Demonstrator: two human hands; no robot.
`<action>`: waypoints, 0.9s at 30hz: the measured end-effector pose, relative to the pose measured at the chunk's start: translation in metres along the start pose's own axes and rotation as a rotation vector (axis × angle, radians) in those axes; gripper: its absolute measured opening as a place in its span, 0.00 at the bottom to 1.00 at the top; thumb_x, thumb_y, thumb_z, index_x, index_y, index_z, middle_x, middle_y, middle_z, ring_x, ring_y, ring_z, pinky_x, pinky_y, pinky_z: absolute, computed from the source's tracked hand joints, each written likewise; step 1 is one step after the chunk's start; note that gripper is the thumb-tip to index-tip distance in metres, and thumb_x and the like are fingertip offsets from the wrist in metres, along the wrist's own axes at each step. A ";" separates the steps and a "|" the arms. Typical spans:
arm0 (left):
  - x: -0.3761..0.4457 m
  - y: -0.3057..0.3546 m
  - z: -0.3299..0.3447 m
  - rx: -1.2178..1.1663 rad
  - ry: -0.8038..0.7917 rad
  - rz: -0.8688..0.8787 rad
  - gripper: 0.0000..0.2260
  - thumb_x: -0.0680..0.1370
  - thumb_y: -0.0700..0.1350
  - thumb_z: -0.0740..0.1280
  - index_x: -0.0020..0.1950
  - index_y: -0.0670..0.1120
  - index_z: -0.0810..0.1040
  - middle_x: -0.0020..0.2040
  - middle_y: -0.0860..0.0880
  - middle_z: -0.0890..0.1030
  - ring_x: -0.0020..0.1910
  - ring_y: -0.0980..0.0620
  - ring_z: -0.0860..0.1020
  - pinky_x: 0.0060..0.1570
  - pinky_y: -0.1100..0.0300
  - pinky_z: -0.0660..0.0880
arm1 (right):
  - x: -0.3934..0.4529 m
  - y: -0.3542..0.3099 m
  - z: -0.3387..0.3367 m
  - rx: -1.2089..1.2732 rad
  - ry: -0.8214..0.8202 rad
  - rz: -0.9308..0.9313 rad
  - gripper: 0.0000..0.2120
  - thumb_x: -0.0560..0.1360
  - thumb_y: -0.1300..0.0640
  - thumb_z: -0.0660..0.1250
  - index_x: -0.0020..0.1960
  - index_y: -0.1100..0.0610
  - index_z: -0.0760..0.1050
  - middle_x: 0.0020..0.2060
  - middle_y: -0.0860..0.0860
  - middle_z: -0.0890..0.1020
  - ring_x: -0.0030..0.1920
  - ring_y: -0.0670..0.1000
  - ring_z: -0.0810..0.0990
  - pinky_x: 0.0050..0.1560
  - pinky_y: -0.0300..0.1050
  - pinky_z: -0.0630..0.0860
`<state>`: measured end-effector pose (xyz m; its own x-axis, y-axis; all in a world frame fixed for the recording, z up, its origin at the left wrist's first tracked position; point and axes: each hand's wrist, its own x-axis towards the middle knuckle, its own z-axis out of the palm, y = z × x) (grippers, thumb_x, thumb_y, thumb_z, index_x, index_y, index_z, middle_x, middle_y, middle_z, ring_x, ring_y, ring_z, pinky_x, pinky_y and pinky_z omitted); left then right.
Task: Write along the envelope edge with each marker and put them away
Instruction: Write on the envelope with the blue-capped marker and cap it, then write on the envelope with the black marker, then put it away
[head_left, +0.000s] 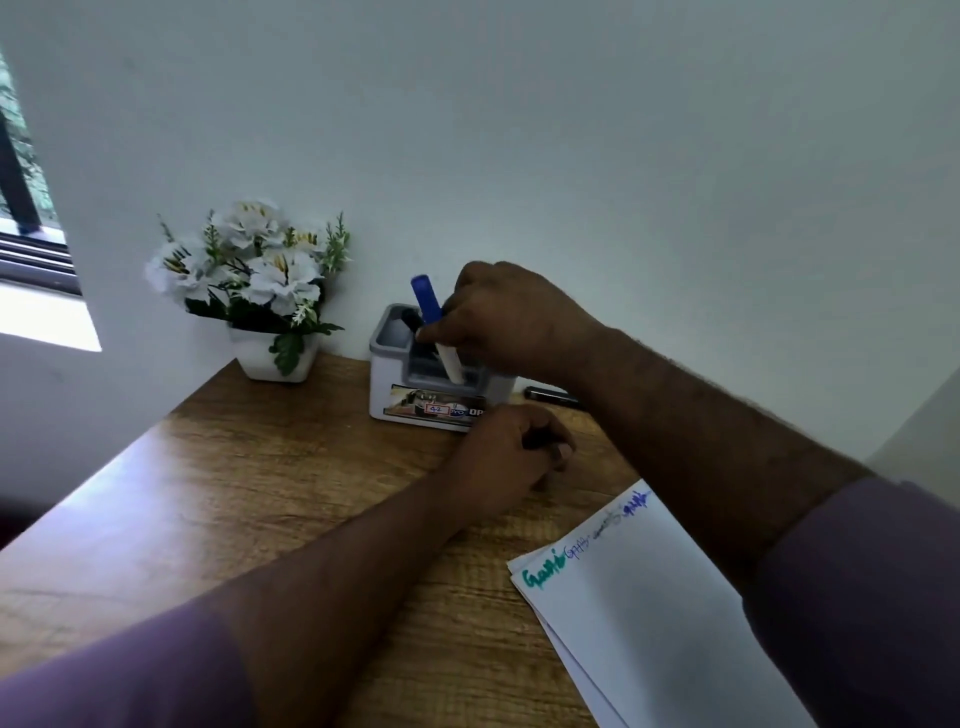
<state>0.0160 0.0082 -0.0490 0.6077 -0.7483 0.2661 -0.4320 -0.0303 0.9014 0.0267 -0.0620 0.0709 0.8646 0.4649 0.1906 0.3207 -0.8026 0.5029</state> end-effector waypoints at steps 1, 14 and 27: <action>0.000 0.000 0.000 -0.006 0.009 0.006 0.06 0.76 0.46 0.68 0.40 0.56 0.79 0.39 0.60 0.81 0.38 0.67 0.79 0.35 0.78 0.72 | -0.001 -0.001 0.002 0.030 -0.067 0.004 0.18 0.79 0.54 0.62 0.68 0.45 0.72 0.57 0.55 0.81 0.57 0.58 0.75 0.51 0.49 0.70; -0.007 -0.017 -0.045 0.323 0.112 0.012 0.06 0.74 0.44 0.69 0.48 0.51 0.83 0.45 0.56 0.82 0.45 0.63 0.77 0.43 0.74 0.70 | -0.049 0.023 -0.002 0.593 0.368 0.283 0.11 0.75 0.66 0.68 0.56 0.58 0.82 0.58 0.55 0.82 0.59 0.50 0.78 0.62 0.43 0.71; 0.000 -0.023 -0.045 0.401 0.185 0.027 0.08 0.76 0.46 0.67 0.53 0.49 0.83 0.49 0.52 0.84 0.49 0.59 0.78 0.48 0.70 0.69 | -0.123 0.048 0.109 0.489 -0.316 0.727 0.12 0.77 0.59 0.63 0.59 0.55 0.79 0.56 0.57 0.77 0.55 0.56 0.77 0.54 0.50 0.75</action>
<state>0.0562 0.0384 -0.0544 0.6857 -0.6224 0.3773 -0.6517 -0.2942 0.6991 -0.0218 -0.1987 -0.0202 0.9591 -0.2796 0.0447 -0.2759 -0.9583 -0.0750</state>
